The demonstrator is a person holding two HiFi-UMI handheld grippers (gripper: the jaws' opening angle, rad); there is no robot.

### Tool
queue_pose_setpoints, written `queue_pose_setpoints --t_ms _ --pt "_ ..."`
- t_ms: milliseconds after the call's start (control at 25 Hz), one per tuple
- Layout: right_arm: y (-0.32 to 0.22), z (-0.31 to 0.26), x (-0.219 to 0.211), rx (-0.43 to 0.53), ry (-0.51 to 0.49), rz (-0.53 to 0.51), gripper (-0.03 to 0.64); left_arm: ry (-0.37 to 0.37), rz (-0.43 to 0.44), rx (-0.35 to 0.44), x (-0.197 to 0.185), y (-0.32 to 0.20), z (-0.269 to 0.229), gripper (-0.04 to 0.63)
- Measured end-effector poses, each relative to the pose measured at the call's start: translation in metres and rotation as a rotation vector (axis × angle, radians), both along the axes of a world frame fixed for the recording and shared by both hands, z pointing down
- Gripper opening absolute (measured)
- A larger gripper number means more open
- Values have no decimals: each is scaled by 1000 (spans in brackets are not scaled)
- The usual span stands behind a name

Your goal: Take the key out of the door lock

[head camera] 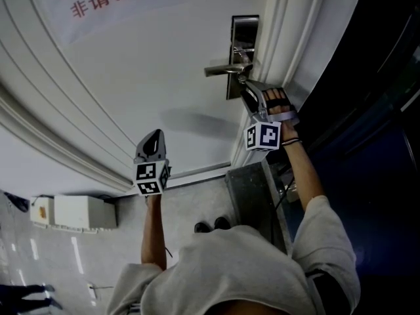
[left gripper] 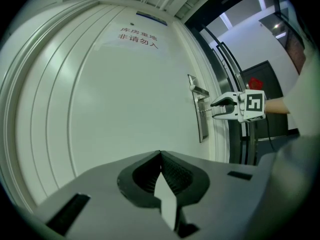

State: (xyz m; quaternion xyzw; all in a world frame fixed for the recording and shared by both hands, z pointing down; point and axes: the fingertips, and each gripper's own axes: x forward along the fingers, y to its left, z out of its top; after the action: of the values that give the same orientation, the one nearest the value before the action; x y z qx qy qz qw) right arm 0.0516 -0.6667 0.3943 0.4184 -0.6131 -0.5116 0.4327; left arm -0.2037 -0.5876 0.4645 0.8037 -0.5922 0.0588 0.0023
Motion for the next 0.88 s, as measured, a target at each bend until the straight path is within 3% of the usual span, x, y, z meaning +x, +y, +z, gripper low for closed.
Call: queue_pose_setpoints --t_ms 360,640,880 --pt "-23 -5 0 48 28 20 143 -6 -2 -3 0 -1 1 18" --pt "-31 -10 -5 90 31 30 38 8 -13 -6 -5 -2 2 18" --pt "-32 -8 -5 106 47 39 31 11 -17 -9 -8 -2 4 18"
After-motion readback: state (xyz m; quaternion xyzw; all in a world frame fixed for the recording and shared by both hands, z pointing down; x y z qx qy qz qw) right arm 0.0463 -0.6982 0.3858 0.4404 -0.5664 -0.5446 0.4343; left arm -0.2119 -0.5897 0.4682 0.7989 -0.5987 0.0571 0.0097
